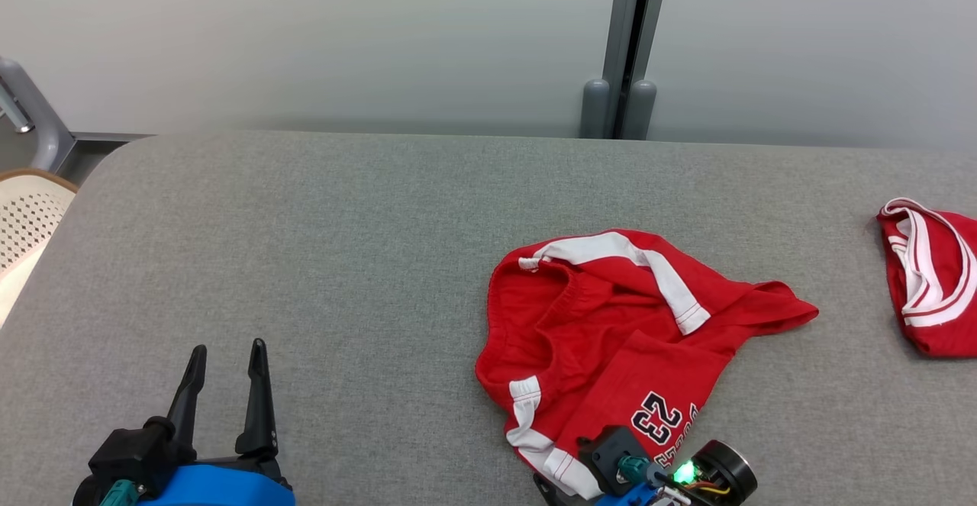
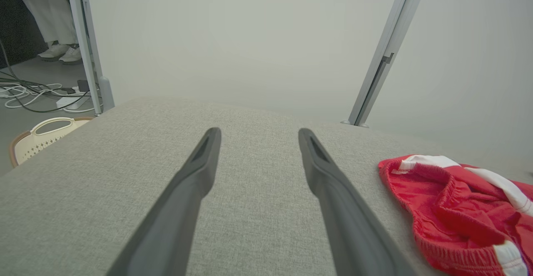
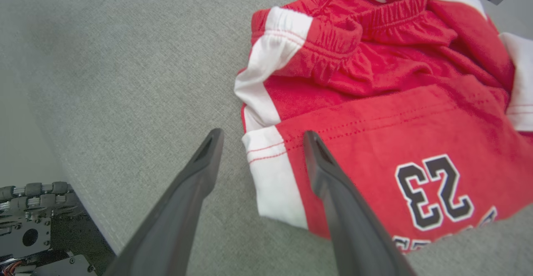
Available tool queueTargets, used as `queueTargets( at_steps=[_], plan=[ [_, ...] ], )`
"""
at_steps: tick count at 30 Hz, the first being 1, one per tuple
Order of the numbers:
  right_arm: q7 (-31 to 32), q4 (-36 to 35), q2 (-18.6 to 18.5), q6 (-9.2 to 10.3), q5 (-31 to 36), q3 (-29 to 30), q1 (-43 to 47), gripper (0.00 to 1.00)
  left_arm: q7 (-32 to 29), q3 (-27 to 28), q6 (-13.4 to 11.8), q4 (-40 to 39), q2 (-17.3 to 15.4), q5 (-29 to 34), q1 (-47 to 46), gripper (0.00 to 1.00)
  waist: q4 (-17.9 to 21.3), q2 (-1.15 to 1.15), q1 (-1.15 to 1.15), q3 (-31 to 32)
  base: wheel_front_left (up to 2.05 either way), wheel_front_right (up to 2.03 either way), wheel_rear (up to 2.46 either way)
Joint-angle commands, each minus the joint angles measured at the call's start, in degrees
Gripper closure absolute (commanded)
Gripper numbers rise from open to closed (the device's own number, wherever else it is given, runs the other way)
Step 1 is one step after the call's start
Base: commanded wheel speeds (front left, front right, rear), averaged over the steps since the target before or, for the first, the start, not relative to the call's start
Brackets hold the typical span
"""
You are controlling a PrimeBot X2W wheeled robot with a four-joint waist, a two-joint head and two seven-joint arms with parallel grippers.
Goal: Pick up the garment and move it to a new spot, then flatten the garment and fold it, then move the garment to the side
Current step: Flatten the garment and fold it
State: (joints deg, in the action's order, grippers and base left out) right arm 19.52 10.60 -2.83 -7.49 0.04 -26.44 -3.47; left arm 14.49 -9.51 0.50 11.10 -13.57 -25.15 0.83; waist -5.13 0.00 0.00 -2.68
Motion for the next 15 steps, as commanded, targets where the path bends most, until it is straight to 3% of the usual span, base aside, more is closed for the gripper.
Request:
queueTargets(
  at_steps=[1,13,14,15],
  plan=[
    [-0.59,1.36,-0.13,-0.01,1.6,0.24,-0.66,0.0,0.27,-0.08,-0.34,-0.32,0.2,0.17,-0.3,0.0,-0.25,0.0,0.0,-0.37,0.0,0.0,0.0],
    [-1.64,9.78,-0.13,-0.01,8.01,4.04,-3.66,0.01,0.4,-0.48,-0.59,-0.4,0.91,-0.07,-0.96,0.0,-0.66,0.0,0.0,-1.12,0.0,0.0,0.0],
    [-1.92,9.89,-0.12,-0.01,8.13,4.36,-3.72,0.35,0.42,-0.43,-0.64,-0.45,0.91,-0.13,-0.9,0.0,-0.61,0.0,0.0,-1.11,0.0,0.0,0.0],
    [-2.0,10.11,-0.13,-0.01,8.17,4.76,-3.72,0.85,0.45,-0.37,-0.69,-0.5,0.89,-0.17,-0.82,0.0,-0.52,0.0,0.0,-1.13,0.0,0.0,0.0]
  ],
)
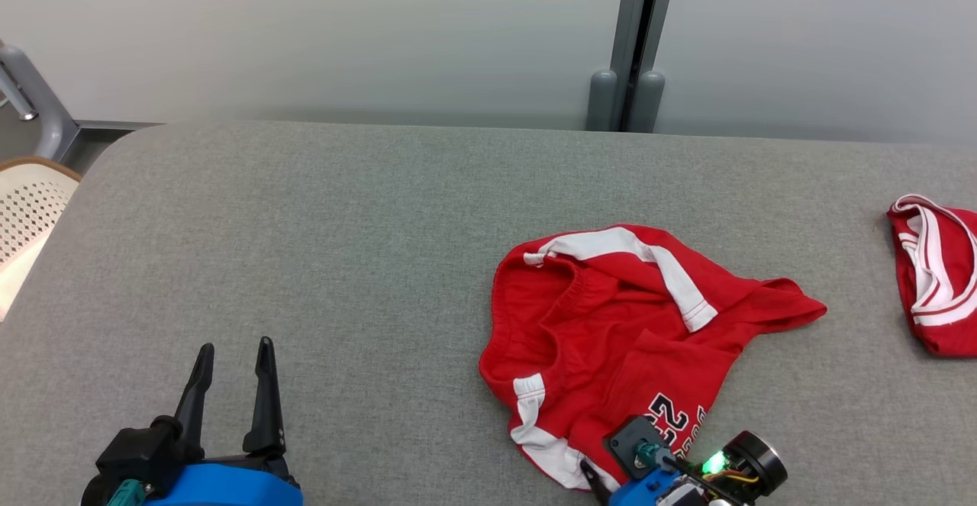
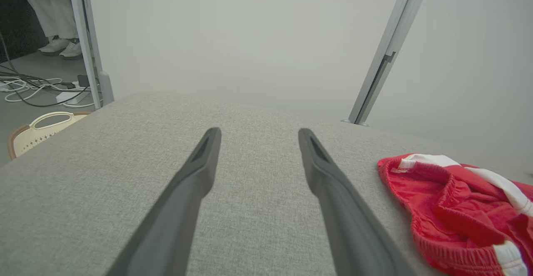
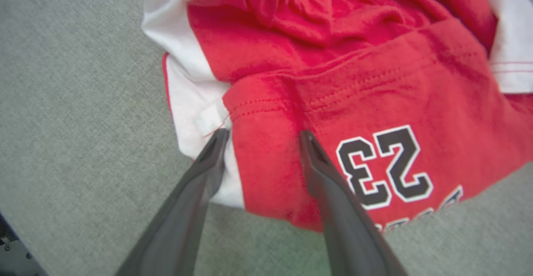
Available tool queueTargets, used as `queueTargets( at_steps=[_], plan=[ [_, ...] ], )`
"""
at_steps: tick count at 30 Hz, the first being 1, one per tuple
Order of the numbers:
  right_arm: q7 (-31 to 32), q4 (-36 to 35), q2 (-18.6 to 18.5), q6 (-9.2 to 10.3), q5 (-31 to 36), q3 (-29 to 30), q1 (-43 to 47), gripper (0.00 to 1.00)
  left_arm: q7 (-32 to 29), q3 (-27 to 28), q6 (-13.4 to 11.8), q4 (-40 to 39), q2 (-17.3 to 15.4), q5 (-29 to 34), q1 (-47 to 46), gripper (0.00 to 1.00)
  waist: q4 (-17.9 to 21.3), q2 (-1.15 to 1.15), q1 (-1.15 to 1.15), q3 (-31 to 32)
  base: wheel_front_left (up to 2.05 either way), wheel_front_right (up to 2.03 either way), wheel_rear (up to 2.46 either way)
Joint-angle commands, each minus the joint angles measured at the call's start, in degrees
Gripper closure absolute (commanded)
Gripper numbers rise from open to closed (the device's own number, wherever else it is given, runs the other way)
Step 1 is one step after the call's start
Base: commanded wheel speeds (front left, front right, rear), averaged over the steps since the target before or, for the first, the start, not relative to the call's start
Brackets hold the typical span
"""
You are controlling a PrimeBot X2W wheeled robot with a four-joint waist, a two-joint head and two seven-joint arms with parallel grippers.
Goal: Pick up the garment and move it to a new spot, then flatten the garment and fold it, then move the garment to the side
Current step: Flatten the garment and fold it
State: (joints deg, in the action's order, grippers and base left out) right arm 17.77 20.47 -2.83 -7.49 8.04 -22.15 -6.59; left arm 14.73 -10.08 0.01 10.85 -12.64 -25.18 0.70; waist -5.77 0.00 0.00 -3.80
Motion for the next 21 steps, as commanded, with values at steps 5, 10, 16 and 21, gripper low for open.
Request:
queueTargets(
  at_steps=[5,10,16,21],
  plan=[
    [-0.7,1.33,-0.14,0.0,-1.06,2.51,-0.69,1.0,0.25,0.03,-0.39,-0.53,0.02,-0.31,-0.6,0.0,0.55,0.0,0.0,-0.06,0.0,0.0,0.0],
    [-3.21,1.74,-0.18,0.0,-2.66,4.01,-1.2,1.0,0.24,-0.31,-0.46,-0.79,-0.06,-0.33,-0.91,0.0,0.77,0.0,0.0,-0.08,0.0,0.0,0.0],
    [-8.8,-4.05,-0.16,0.0,-7.76,9.31,-1.06,1.0,0.19,-0.2,-0.73,-1.28,-0.47,-0.37,-0.13,0.0,1.56,0.0,0.0,0.26,0.0,0.0,0.0],
    [-12.87,-11.34,-0.13,-0.01,-15.94,19.68,3.02,1.0,-0.24,-0.35,-0.9,-1.81,-0.91,-0.46,0.8,0.0,2.56,0.0,0.0,0.9,0.0,0.0,0.0]
  ],
)
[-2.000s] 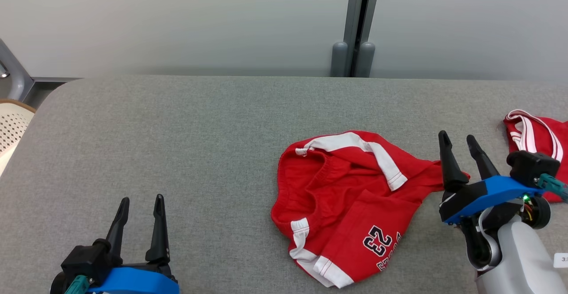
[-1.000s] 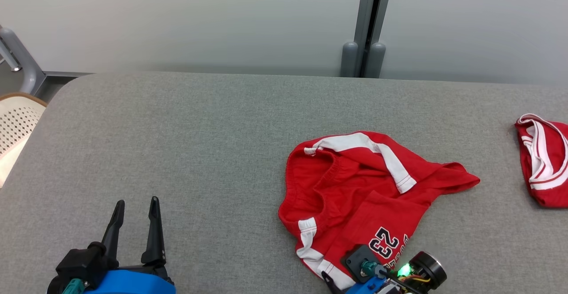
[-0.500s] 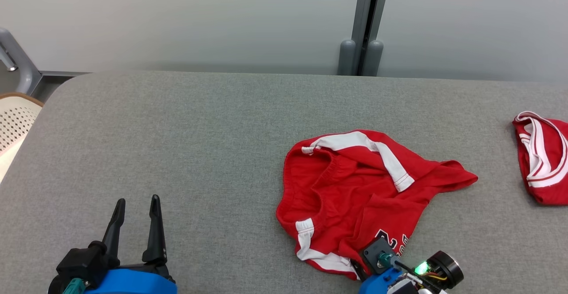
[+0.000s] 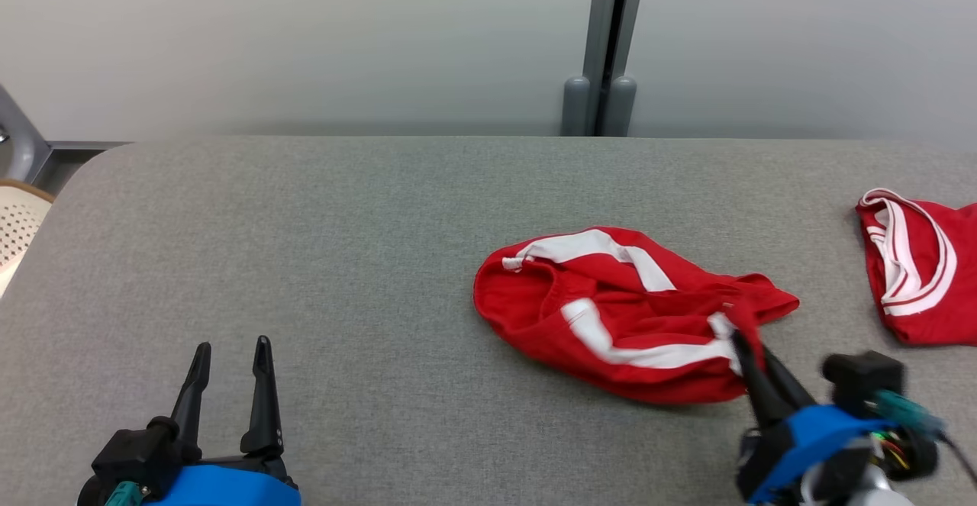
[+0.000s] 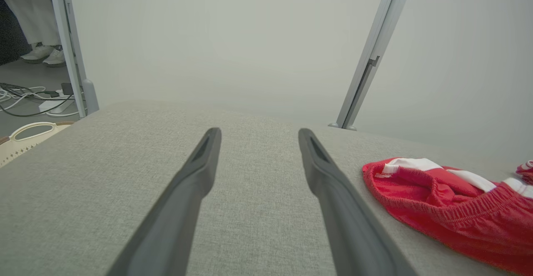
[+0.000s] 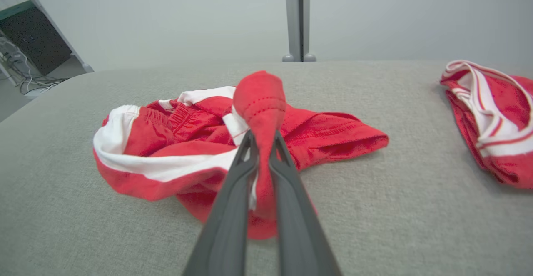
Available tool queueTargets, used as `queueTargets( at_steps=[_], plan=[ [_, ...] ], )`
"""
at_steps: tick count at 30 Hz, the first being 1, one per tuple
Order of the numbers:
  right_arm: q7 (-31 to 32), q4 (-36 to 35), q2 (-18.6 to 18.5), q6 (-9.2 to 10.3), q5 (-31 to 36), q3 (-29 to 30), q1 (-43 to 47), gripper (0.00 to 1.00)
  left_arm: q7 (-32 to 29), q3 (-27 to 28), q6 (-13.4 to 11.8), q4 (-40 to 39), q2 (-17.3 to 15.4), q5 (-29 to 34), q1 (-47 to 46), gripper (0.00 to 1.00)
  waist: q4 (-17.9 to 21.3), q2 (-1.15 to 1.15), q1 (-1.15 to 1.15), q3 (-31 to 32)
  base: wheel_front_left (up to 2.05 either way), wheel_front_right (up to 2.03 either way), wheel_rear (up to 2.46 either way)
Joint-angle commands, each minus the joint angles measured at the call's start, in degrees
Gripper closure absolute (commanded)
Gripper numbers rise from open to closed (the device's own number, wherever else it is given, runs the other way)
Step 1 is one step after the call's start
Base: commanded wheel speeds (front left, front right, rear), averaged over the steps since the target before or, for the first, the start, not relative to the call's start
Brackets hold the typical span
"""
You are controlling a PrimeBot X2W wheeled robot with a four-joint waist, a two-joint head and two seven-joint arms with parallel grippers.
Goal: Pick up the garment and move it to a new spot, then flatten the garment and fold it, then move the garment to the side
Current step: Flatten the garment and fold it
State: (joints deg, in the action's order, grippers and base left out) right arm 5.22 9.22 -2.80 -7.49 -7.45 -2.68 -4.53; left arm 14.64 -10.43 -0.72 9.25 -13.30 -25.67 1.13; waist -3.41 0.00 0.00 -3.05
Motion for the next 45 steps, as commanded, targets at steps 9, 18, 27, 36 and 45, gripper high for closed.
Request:
queueTargets(
  at_steps=[9,18,27,36,45],
  plan=[
    [-6.82,4.93,-0.15,-0.02,-11.99,11.16,6.27,0.0,-0.67,-0.9,-0.27,-0.43,-0.33,-0.15,0.86,0.0,1.51,0.0,0.0,1.31,0.0,0.0,0.0],
    [-13.04,-0.12,-0.13,-0.02,2.39,12.87,5.87,0.0,-0.93,-1.58,-0.24,-0.64,-0.57,-0.33,1.36,0.0,2.66,0.0,0.0,1.94,0.0,0.0,0.0],
    [-11.86,-6.58,-0.15,-0.01,9.91,8.85,6.2,0.0,-0.69,-2.37,-0.32,0.12,-0.28,-0.23,1.29,0.0,3.24,0.0,0.0,2.86,0.0,0.0,0.0],
    [-10.15,-8.01,-0.15,-0.01,8.83,7.61,7.02,0.0,-3.7,-7.15,2.58,1.57,0.89,0.84,-3.16,0.0,3.9,0.0,0.0,2.28,0.0,0.0,0.0],
    [-9.83,-7.91,-0.15,-0.01,7.15,5.83,5.5,0.0,-17.61,-17.09,7.65,11.02,5.55,-2.69,-19.37,0.0,7.41,0.0,0.0,-1.19,0.0,0.0,0.0]
  ],
)
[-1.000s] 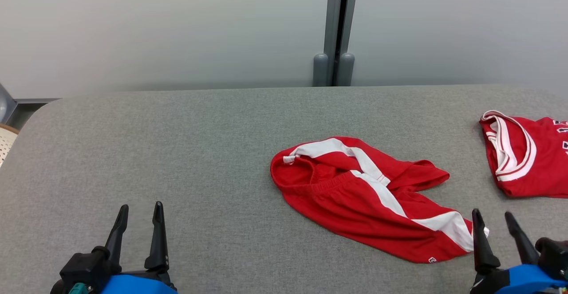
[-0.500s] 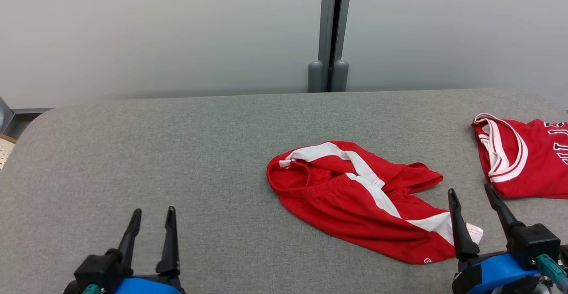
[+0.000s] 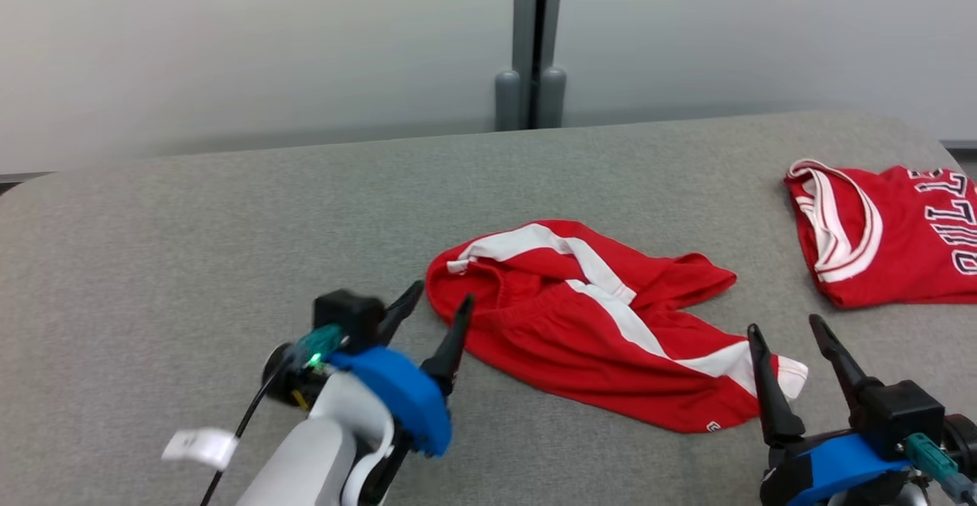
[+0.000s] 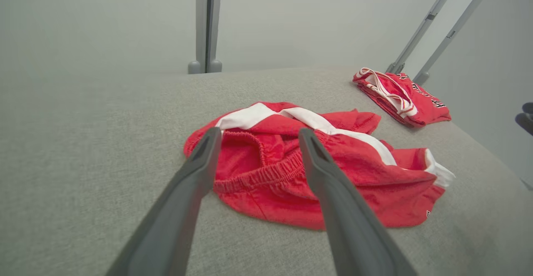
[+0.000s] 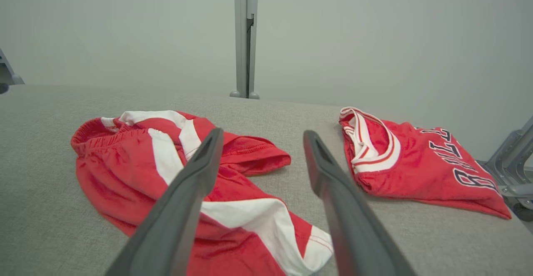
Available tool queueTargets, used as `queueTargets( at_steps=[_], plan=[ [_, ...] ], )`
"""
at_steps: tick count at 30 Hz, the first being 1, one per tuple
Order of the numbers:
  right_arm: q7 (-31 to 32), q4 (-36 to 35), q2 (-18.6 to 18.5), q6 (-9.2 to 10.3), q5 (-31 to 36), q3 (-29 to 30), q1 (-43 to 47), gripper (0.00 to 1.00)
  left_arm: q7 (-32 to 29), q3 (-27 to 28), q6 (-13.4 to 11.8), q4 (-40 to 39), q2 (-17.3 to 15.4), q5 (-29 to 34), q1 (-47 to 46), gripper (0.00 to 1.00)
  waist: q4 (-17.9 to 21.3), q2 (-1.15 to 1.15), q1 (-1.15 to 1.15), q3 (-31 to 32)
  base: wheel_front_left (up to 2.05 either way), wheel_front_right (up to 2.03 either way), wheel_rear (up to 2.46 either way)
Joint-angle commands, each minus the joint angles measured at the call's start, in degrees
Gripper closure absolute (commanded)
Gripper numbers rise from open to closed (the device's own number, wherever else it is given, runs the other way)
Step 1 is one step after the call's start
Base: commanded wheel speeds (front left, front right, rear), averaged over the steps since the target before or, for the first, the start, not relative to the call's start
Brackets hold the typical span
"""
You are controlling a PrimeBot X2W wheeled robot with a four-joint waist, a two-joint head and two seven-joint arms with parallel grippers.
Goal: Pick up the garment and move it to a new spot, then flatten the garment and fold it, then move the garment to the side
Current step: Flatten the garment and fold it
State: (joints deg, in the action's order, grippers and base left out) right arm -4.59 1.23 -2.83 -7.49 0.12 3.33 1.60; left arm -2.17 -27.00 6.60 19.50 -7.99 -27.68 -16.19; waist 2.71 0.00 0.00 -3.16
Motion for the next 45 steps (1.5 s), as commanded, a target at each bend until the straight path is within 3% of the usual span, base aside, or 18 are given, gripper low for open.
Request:
queueTargets(
  at_steps=[1,6,11,24,26,27,32,33,35,39,45],
  plan=[
    [-0.11,0.25,-0.11,-0.01,-0.58,-0.66,-0.94,0.0,-2.19,-1.71,0.53,2.12,0.55,-1.21,-3.73,0.0,1.99,0.0,0.0,-1.57,0.0,0.0,0.0],
    [-0.74,1.36,-0.1,-0.01,-1.28,-2.08,-2.1,0.0,-6.32,-7.72,1.0,7.49,1.65,-4.66,-10.6,0.0,5.05,0.0,0.0,-3.47,0.0,0.0,0.0],
    [-1.64,2.49,-0.11,-0.01,-2.17,-3.46,-3.25,0.0,-9.31,-13.55,0.84,11.96,0.35,-8.39,-15.68,0.0,7.83,0.0,0.0,-4.78,0.0,0.0,0.0],
    [-2.84,4.36,-0.11,-0.01,-2.94,-4.28,-4.36,0.0,-14.71,-19.21,0.87,21.35,-1.2,-14.84,-21.07,0.0,11.71,0.0,0.0,-6.05,0.0,0.0,0.0],
    [-3.03,4.46,-0.11,-0.01,-3.08,-4.22,-4.39,0.0,-15.35,-19.9,0.87,21.69,-1.39,-15.73,-21.4,0.63,11.81,0.0,0.0,-6.12,0.0,0.0,0.0],
    [-3.09,4.45,-0.11,-0.01,-3.21,-4.12,-4.37,0.0,-14.5,-19.65,0.87,21.85,-1.53,-16.03,-21.62,1.0,11.79,0.0,0.0,-6.16,0.0,0.0,0.0],
    [-3.15,4.31,-0.11,-0.01,-3.48,-3.31,-3.76,0.0,-9.38,-17.72,0.13,22.82,-1.42,-16.86,-20.95,1.0,10.91,0.0,0.0,-6.04,0.0,0.0,0.0],
    [-3.09,4.27,-0.11,-0.01,-3.5,-2.97,-3.55,0.0,-5.23,-15.75,-1.11,22.99,-1.29,-17.54,-19.46,1.0,10.09,0.0,0.0,-5.85,0.0,0.0,0.0],
    [-3.05,4.22,-0.11,-0.01,-3.56,-2.92,-3.49,0.0,-3.55,-14.97,-1.63,23.12,-1.31,-18.05,-18.34,1.0,9.67,0.0,0.0,-5.72,0.0,0.0,0.0],
    [-2.75,3.6,-0.11,-0.01,-3.45,-2.53,-2.95,0.0,3.32,-12.01,-3.76,22.2,-1.63,-19.46,-14.03,1.0,7.16,0.0,0.0,-5.27,0.0,0.0,0.0],
    [-2.04,2.96,-0.11,-0.01,-2.98,-2.47,-2.71,0.0,8.9,-10.66,-5.54,18.98,-2.91,-20.31,-6.96,1.0,3.16,0.0,0.0,-4.67,0.0,0.0,0.0]
  ],
)
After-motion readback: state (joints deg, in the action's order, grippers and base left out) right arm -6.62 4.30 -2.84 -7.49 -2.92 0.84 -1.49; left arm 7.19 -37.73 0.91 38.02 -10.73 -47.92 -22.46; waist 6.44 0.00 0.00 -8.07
